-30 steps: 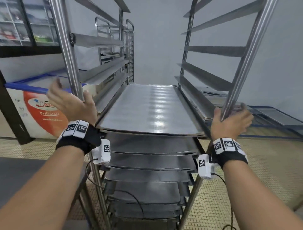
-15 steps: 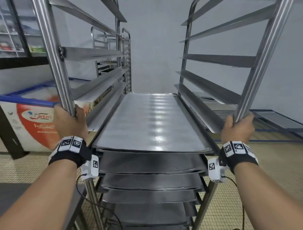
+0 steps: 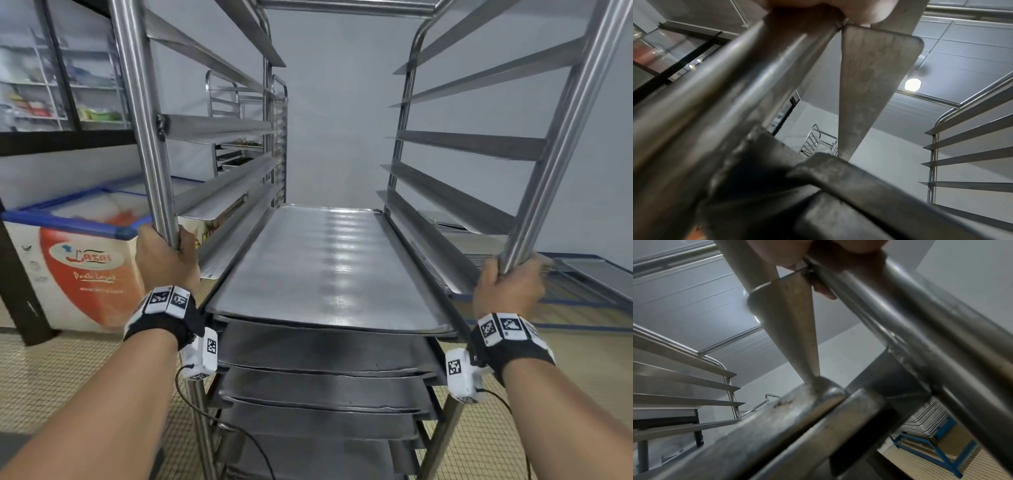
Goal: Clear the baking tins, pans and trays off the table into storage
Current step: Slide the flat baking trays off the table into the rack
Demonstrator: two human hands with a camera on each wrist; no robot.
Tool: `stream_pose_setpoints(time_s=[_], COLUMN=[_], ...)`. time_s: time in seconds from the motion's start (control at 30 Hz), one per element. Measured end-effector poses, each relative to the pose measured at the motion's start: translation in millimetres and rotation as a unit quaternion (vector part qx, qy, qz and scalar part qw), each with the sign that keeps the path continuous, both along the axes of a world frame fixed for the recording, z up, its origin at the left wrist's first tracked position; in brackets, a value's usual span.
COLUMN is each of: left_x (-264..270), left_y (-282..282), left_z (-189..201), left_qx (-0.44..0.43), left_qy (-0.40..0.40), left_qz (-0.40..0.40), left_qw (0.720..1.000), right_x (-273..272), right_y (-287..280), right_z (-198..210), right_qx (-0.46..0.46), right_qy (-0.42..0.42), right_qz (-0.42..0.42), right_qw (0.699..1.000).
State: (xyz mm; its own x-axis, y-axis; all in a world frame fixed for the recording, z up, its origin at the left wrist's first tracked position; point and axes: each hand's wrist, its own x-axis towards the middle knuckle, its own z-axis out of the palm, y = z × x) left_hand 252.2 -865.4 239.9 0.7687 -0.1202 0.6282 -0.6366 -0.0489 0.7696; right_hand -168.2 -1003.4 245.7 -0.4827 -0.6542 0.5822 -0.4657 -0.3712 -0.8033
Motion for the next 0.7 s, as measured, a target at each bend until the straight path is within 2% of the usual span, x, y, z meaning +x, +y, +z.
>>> stream_pose_setpoints(time_s=[0.7], left_x=[90], left_y=[-192], left_z=[-6], left_qx=[-0.028], left_qy=[-0.029], left_qz=[-0.019], left_qw=[0.999], right_x=[79], right_y=[-184], right_z=[-2], right_qx=[-0.004], right_qy=[0.000], right_qz=[-0.002], right_qw=[1.000])
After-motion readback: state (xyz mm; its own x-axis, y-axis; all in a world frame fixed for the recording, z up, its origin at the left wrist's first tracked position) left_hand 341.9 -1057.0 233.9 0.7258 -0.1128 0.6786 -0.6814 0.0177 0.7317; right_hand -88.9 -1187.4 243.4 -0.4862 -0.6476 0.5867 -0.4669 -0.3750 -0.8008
